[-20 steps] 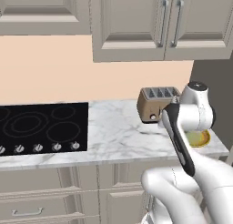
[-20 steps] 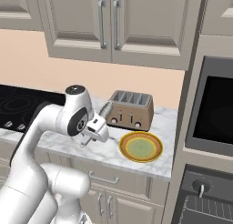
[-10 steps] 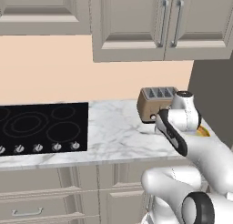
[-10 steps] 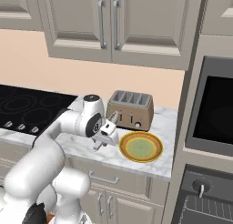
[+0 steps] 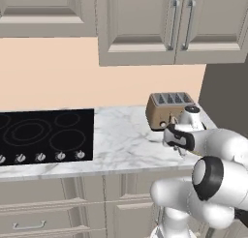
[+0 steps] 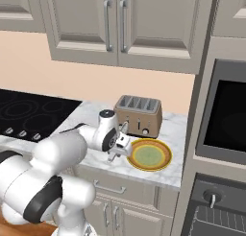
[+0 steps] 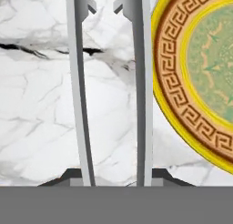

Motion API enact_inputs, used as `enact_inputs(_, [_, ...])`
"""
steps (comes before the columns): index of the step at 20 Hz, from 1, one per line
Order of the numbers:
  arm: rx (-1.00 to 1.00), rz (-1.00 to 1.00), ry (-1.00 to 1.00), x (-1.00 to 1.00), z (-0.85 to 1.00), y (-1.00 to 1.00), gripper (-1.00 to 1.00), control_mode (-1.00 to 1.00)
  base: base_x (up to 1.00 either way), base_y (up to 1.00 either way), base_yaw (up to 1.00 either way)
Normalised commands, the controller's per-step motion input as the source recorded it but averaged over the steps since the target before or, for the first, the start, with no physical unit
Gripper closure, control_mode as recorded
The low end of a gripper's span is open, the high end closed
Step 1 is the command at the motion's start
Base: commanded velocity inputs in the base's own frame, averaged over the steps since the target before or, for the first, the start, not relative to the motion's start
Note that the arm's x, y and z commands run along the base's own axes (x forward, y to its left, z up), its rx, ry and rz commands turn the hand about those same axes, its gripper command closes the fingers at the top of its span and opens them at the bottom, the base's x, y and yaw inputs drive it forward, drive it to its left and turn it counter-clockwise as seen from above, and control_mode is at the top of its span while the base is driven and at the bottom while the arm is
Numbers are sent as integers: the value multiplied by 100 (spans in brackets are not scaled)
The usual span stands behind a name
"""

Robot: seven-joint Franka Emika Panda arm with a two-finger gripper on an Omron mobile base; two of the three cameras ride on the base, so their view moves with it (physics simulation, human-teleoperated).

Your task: Pick up the tongs from the counter and place them near the plate next to the oven.

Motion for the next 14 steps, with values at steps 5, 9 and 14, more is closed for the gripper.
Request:
enact_inputs(5, [0,7,0,50,-43,-4,100,-100,0,0,0])
enact_inputs(9, [0,0,0,19,-50,-13,100,-100,0,0,0])
enact_inputs(14, [0,0,0,19,-48,-10,100,-100,0,0,0])
